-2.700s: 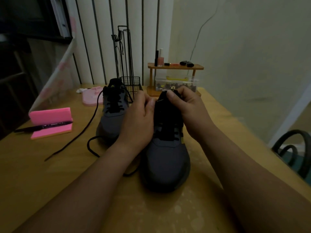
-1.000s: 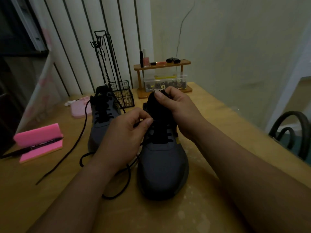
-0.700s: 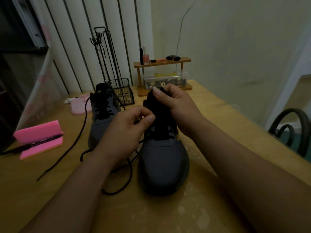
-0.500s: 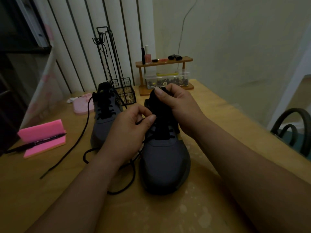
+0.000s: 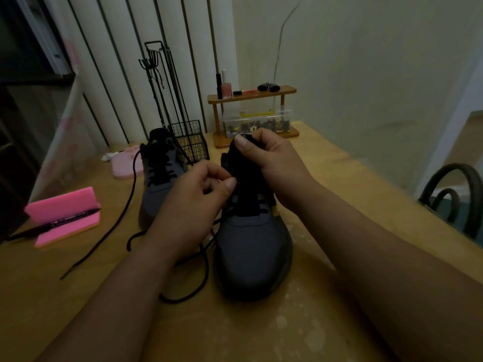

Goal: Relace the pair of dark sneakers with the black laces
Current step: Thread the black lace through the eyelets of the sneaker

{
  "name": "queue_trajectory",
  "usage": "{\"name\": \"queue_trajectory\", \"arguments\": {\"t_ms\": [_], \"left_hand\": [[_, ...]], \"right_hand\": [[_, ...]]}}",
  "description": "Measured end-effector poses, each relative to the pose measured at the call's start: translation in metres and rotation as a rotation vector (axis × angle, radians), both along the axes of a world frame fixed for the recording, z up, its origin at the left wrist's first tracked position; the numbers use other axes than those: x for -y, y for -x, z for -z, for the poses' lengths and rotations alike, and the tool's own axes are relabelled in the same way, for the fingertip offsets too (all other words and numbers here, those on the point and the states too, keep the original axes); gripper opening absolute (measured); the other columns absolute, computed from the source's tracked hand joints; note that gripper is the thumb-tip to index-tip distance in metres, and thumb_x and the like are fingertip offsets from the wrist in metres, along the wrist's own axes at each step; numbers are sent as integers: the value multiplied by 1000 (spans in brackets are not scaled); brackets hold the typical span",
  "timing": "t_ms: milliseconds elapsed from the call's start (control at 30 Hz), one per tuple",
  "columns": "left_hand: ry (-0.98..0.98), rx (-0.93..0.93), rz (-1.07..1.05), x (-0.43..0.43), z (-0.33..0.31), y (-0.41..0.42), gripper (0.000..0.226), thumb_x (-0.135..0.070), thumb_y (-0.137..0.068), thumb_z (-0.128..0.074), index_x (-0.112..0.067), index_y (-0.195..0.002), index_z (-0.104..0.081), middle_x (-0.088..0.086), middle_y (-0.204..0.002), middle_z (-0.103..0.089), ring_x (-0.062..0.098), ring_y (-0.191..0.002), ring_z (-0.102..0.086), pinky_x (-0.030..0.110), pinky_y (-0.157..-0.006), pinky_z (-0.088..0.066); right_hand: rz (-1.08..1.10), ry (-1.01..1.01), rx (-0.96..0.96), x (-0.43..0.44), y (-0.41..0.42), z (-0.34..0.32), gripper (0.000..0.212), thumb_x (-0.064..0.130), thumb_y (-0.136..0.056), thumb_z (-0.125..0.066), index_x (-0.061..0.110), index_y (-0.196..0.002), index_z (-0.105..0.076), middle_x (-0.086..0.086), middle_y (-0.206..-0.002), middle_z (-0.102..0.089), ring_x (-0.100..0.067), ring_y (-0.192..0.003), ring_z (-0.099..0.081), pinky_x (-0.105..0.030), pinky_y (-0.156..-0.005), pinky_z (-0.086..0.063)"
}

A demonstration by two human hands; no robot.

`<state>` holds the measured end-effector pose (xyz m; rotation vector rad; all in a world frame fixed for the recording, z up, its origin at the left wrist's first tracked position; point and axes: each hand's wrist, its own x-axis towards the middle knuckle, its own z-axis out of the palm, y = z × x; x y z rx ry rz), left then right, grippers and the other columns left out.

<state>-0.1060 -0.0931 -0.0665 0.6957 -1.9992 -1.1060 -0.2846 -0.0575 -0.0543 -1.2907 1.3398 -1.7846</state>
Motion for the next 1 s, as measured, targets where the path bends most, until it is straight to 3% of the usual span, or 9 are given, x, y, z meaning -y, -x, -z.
{"name": "queue_trajectory", "arguments": {"t_ms": [233,333,467,533,667,767,833,933,1000], "left_hand": [[124,21,-57,-2,1,5,9,-21,-102,-65,-22,-96,-71,-6,-86,-71,4,-80,-67,17,-67,-52],[137,10,-70,-4,1,9,9,-21,-102,-65,-21,-96,-73,-5,-86,-72,3,-80,-67,13,-66,-50],[65,-19,-69,-7,1,10,11,-25,-101,-67,-21,-96,-76,-7,-88,-76,1,-83,-71,13,-67,-52],[28,-30,-81,-8,2,13,10,-26,-98,-71,-20,-94,-77,-7,-87,-77,1,-82,-72,13,-66,-54],[-64,-53,-97,-8,6,19,10,-25,-98,-72,-17,-94,-76,-2,-85,-78,7,-80,-74,19,-69,-57],[-105,-45,-80,-7,8,19,11,-27,-98,-71,-18,-95,-76,1,-88,-78,11,-85,-76,28,-75,-61],[-111,-46,-84,-6,10,19,12,-28,-99,-71,-18,-94,-76,1,-89,-78,12,-86,-75,31,-77,-61],[-103,-49,-87,-6,9,18,11,-27,-98,-71,-19,-92,-75,1,-87,-77,10,-83,-74,24,-71,-59],[-89,-51,-83,-7,9,18,11,-27,-99,-71,-18,-92,-75,2,-86,-76,12,-82,-74,23,-70,-58]], "right_hand": [[13,0,-20,-1,0,0,21,26,-99,-70,15,-87,-59,1,-78,-65,-13,-75,-65,-30,-69,-55],[30,5,-38,-1,0,1,22,26,-100,-70,16,-84,-58,1,-77,-64,-12,-74,-64,-30,-69,-54],[64,0,-67,0,-3,1,25,28,-99,-71,7,-91,-61,-7,-85,-65,-21,-80,-64,-51,-79,-56],[91,-12,-89,1,-4,1,32,29,-98,-71,-1,-96,-60,-7,-86,-66,-21,-81,-64,-53,-82,-57],[72,-63,-96,-3,-1,-2,27,34,-100,-68,8,-101,-62,-2,-91,-69,-13,-82,-68,-34,-77,-57],[59,-90,75,-17,18,-18,31,43,-104,-58,19,-123,-59,0,-117,-70,-8,-106,-70,-30,-91,-57],[137,-133,-38,-35,32,-31,29,37,-105,-58,14,-123,-59,-2,-115,-68,-16,-108,-67,-36,-94,-56],[38,-265,-324,-61,32,-25,12,25,-102,-63,15,-107,-67,0,-94,-71,-12,-84,-69,-27,-73,-57],[-35,-310,-422,-70,21,-12,7,22,-99,-69,18,-105,-69,1,-92,-72,-7,-79,-68,-19,-67,-54]]}}
